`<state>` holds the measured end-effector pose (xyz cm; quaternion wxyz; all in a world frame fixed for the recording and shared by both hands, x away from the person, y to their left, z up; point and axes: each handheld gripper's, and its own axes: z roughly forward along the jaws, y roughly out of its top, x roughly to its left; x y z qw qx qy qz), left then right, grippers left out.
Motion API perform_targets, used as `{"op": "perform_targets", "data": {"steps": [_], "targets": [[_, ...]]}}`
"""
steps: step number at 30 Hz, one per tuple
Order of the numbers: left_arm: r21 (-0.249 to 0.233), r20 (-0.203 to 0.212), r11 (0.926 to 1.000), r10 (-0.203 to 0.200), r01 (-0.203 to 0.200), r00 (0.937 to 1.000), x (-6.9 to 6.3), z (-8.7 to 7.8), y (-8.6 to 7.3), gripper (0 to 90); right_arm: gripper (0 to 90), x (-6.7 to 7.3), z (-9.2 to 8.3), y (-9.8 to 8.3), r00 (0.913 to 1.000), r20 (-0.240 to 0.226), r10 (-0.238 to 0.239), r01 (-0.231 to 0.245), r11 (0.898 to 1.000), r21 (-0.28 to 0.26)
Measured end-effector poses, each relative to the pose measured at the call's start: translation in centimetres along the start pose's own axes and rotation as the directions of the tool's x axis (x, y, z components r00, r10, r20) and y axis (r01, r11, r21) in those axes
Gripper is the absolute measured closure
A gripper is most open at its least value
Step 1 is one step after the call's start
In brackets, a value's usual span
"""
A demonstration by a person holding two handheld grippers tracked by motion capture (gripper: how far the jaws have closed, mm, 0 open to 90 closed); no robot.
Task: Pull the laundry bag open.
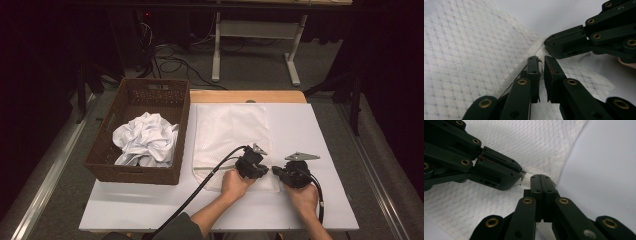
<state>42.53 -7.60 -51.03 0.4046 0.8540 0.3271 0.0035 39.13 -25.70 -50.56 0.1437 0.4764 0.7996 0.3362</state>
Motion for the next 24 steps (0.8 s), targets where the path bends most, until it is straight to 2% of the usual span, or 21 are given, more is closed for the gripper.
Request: {"op": "perform_targets", "data": {"steps": [5, 11, 17, 20, 24], "targets": [[-0.010, -0.025, 0.9999, 0.009, -0.009, 0.9996, -0.23, 0.35, -0.01, 82.2, 90.0, 0.04, 0.01, 0.02, 1.0000, 0.004, -0.009, 0.009, 1.000, 0.002], [-0.006, -0.029, 0.9993, 0.037, -0.037, 0.9989, -0.41, 0.28, 0.03, 85.9, 90.0, 0.10, -0.05, 0.06, 1.0000, 0.008, -0.001, 0.001, 1.000, -0.001], [-0.011, -0.007, 0.9996, 0.026, -0.026, 0.9996, -0.12, 0.23, 0.06, 86.3, 90.0, 0.21, -0.58, 0.37, 0.9995, 0.029, 0.013, -0.012, 0.998, -0.055], [-0.009, -0.007, 0.9996, 0.028, -0.028, 0.9996, -0.12, 0.19, 0.07, 86.3, 90.0, 0.39, -0.34, 0.41, 0.9996, 0.027, 0.011, -0.010, 0.999, -0.048], [0.000, -0.006, 0.9994, 0.033, -0.033, 0.9994, -0.16, 0.08, 0.06, 86.3, 90.0, 0.50, 0.24, 0.28, 0.9993, 0.036, -0.005, 0.005, 1.000, -0.011]]}}
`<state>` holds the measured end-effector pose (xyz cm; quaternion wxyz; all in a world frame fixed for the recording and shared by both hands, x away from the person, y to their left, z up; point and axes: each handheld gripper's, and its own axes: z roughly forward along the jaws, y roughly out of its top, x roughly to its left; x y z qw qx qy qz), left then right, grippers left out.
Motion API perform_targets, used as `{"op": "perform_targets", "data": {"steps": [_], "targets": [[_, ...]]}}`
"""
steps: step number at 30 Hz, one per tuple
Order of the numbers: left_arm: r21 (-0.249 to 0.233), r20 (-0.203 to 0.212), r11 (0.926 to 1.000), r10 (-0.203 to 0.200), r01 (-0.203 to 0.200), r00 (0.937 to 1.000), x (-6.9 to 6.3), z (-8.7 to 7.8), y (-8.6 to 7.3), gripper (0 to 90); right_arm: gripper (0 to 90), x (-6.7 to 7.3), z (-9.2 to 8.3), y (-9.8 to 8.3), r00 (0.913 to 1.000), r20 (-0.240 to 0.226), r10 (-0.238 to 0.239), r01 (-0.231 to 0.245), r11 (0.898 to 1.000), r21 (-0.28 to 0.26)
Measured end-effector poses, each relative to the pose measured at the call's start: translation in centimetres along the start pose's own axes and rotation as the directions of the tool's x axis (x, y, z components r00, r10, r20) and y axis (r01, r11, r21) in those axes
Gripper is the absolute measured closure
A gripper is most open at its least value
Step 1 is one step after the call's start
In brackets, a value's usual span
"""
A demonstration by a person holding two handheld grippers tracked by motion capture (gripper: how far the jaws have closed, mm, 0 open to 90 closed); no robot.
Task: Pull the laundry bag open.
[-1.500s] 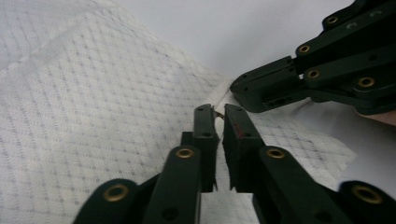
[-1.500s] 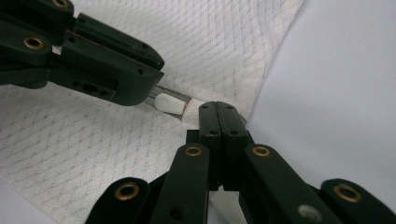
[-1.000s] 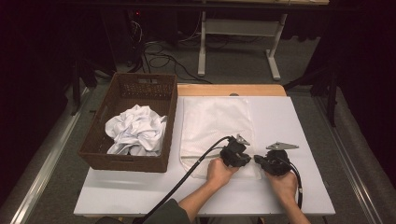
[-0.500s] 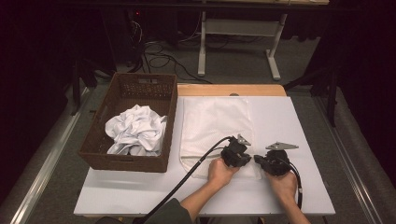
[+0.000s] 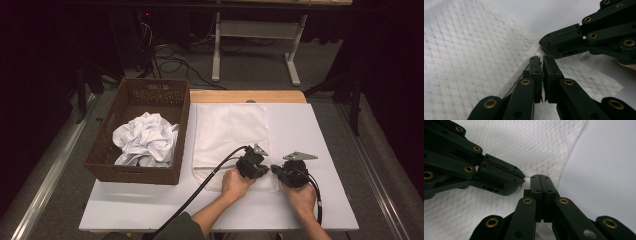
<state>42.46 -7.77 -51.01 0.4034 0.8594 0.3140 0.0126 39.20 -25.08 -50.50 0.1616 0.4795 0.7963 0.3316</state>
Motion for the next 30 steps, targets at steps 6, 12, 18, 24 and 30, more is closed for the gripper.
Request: {"op": "perform_targets", "data": {"steps": [6, 12, 18, 24, 30], "targets": [[0.015, -0.002, 0.9998, 0.015, -0.015, 0.9999, -0.1, -0.3, 0.0, 86.4, 90.0, 0.5, 0.2, -0.1, 0.9988, 0.033, -0.035, 0.035, 0.999, 0.007], [0.020, -0.023, 0.9994, 0.029, -0.029, 0.9993, -0.3, -1.5, -0.3, 86.4, 90.0, 0.8, 0.3, -0.1, 0.9967, 0.056, -0.058, 0.058, 0.998, 0.012], [0.021, -0.036, 0.9987, 0.048, -0.047, 0.9982, 0.0, -2.7, -0.8, 86.4, 90.0, 1.1, 0.3, -0.1, 0.9935, 0.074, -0.086, 0.085, 0.996, 0.015], [0.020, -0.058, 0.9980, 0.061, -0.060, 0.9965, 0.1, -4.4, -1.0, 86.4, 90.0, 1.0, 0.3, -0.2, 0.9944, 0.069, -0.080, 0.079, 0.997, 0.012], [0.023, -0.064, 0.9985, 0.051, -0.049, 0.9967, 0.6, -5.5, -1.8, 86.3, 90.0, 1.0, 0.3, -0.1, 0.9947, 0.069, -0.077, 0.076, 0.997, 0.013]]}}
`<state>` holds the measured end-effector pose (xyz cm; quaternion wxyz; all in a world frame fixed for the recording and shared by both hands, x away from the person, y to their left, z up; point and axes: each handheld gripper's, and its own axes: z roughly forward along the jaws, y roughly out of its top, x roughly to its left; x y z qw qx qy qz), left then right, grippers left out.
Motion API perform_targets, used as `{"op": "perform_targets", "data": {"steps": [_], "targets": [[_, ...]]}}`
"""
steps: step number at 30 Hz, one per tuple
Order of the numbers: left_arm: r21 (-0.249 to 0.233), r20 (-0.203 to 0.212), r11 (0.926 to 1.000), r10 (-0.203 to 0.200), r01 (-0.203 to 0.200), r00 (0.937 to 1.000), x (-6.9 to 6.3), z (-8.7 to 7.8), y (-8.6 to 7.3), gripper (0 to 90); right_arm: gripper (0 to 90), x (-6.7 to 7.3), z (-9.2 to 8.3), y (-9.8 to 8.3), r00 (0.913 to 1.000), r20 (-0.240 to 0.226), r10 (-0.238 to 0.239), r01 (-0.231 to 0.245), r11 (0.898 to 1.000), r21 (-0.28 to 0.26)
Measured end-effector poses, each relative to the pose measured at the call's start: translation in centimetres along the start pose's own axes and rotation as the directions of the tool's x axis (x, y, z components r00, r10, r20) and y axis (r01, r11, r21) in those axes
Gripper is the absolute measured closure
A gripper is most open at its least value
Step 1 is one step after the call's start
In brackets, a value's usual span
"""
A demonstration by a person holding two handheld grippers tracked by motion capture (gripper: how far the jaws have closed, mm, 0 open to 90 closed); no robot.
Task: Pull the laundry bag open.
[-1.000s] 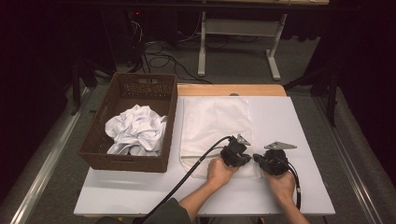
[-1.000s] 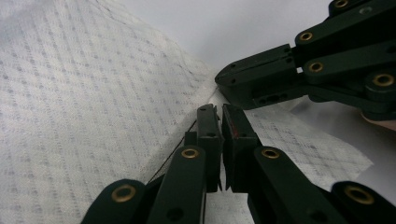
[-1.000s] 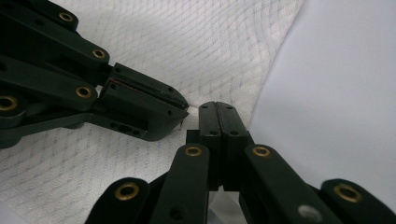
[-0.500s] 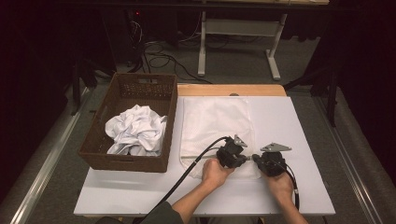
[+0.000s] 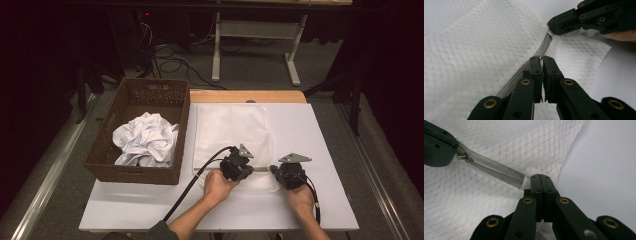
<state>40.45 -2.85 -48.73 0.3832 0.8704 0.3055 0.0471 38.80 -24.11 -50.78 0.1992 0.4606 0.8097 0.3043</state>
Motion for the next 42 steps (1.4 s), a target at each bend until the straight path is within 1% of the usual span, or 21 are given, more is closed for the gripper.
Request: {"op": "perform_targets", "data": {"steps": [2, 4, 7, 8, 9, 11, 14, 15, 17, 23, 27, 31, 36, 39, 42], "targets": [[-0.002, -0.001, 0.9999, -0.010, 0.010, 0.9999, 0.5, -0.4, -0.5, 86.3, 90.0, -0.1, 0.0, 0.0, 1.0000, -0.005, 0.007, -0.007, 1.000, 0.003], [0.004, -0.004, 0.9999, -0.011, 0.011, 0.9999, 0.6, -0.6, -0.6, 86.3, 90.0, -0.1, 0.0, 0.0, 1.0000, -0.007, 0.004, -0.004, 1.000, 0.002], [-0.001, -0.007, 0.9997, -0.023, 0.023, 0.9997, 0.9, -1.0, -1.0, 86.3, 90.0, -0.1, 0.0, 0.0, 1.0000, -0.006, 0.005, -0.005, 1.000, 0.001], [-0.003, -0.010, 0.9993, -0.038, 0.038, 0.9992, 1.1, -1.2, -1.1, 86.3, 90.0, -0.1, 0.0, 0.0, 0.9999, -0.010, 0.009, -0.009, 1.000, 0.000], [-0.003, -0.010, 0.9993, -0.038, 0.038, 0.9992, 1.1, -1.2, -1.1, 86.3, 90.0, -0.1, 0.0, 0.0, 0.9999, -0.011, 0.013, -0.013, 1.000, -0.001], [0.004, -0.024, 0.9993, -0.036, 0.036, 0.9991, 1.2, -1.6, -1.2, 86.2, 90.0, -0.1, 0.0, 0.0, 0.9999, -0.008, 0.014, -0.014, 1.000, 0.001], [0.006, -0.026, 0.9995, -0.031, 0.031, 0.9992, 1.3, -1.9, -1.3, 86.3, 90.0, -0.1, 0.0, 0.0, 0.9999, -0.008, 0.012, -0.012, 1.000, -0.001], [0.001, -0.024, 0.9992, -0.040, 0.040, 0.9989, 1.4, -2.1, -1.5, 86.3, 90.0, -0.1, 0.0, 0.0, 0.9999, -0.009, 0.013, -0.013, 1.000, -0.001], [-0.001, -0.024, 0.9991, -0.043, 0.043, 0.9988, 1.4, -2.0, -1.6, 86.3, 90.0, -0.1, 0.0, 0.0, 0.9999, -0.007, 0.012, -0.012, 1.000, -0.001], [0.001, -0.025, 0.9994, -0.035, 0.035, 0.9991, 1.6, -2.2, -1.8, 86.3, 90.0, -0.1, 0.0, 0.0, 0.9998, -0.010, 0.015, -0.015, 1.000, -0.001], [-0.005, -0.030, 0.9992, -0.041, 0.041, 0.9987, 1.7, -2.5, -2.0, 86.3, 90.0, -0.1, 0.0, -0.1, 0.9997, -0.010, 0.020, -0.020, 1.000, -0.003], [-0.004, -0.033, 0.9992, -0.040, 0.040, 0.9987, 2.0, -3.2, -2.6, 86.4, 90.0, -0.1, 0.0, -0.1, 0.9998, -0.005, 0.017, -0.017, 1.000, -0.007], [-0.001, -0.039, 0.9992, -0.039, 0.039, 0.9985, 2.3, -3.7, -2.8, 86.3, 90.0, -0.1, 0.0, -0.1, 0.9998, -0.003, 0.017, -0.017, 1.000, -0.008], [-0.001, -0.045, 0.9992, -0.041, 0.041, 0.9981, 2.3, -3.9, -2.9, 86.3, 90.0, 0.0, 0.0, -0.1, 0.9999, -0.002, 0.017, -0.017, 1.000, -0.008], [-0.004, -0.053, 0.9986, -0.053, 0.052, 0.9972, 2.5, -4.0, -3.2, 86.3, 90.0, 0.0, 0.0, -0.1, 0.9999, 0.002, 0.015, -0.015, 1.000, -0.007]]}}
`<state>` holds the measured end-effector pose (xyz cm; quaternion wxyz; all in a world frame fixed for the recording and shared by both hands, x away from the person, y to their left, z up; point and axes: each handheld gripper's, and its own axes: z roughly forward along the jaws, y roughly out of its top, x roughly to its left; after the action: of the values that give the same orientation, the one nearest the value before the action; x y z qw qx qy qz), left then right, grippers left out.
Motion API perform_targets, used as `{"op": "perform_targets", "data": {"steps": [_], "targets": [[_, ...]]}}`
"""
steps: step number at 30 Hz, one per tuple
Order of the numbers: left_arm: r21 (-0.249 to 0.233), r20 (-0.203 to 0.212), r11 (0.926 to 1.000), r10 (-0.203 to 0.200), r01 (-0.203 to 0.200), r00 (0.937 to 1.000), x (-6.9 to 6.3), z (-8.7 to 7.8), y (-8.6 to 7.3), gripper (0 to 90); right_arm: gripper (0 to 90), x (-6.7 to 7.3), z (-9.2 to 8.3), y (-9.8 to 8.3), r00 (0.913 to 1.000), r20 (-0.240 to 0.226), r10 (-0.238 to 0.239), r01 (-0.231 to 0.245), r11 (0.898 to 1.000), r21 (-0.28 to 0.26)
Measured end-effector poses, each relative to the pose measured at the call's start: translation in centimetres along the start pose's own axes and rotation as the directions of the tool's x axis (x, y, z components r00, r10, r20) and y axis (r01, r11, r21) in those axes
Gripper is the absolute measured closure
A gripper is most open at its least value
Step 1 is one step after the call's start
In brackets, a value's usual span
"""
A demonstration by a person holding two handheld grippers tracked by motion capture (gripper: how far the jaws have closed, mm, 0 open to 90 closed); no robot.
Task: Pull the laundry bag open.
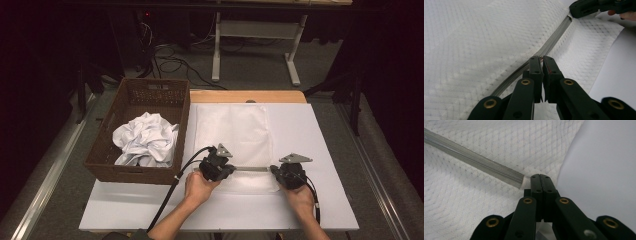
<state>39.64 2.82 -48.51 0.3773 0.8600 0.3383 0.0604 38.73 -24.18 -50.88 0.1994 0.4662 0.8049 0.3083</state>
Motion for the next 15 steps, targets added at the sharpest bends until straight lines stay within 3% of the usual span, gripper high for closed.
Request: {"op": "perform_targets", "data": {"steps": [7, 15], "targets": [[-0.004, -0.019, 0.9998, -0.018, 0.018, 0.9997, 0.7, -0.8, -0.4, 86.3, 90.0, 0.0, 0.0, -0.1, 0.9999, 0.003, 0.011, -0.011, 1.000, -0.005], [0.006, -0.043, 0.9999, -0.013, 0.014, 0.9990, 0.9, -1.1, -0.9, 86.3, 90.0, 0.2, 0.0, -0.2, 0.9998, 0.013, 0.012, -0.012, 1.000, -0.013]]}}
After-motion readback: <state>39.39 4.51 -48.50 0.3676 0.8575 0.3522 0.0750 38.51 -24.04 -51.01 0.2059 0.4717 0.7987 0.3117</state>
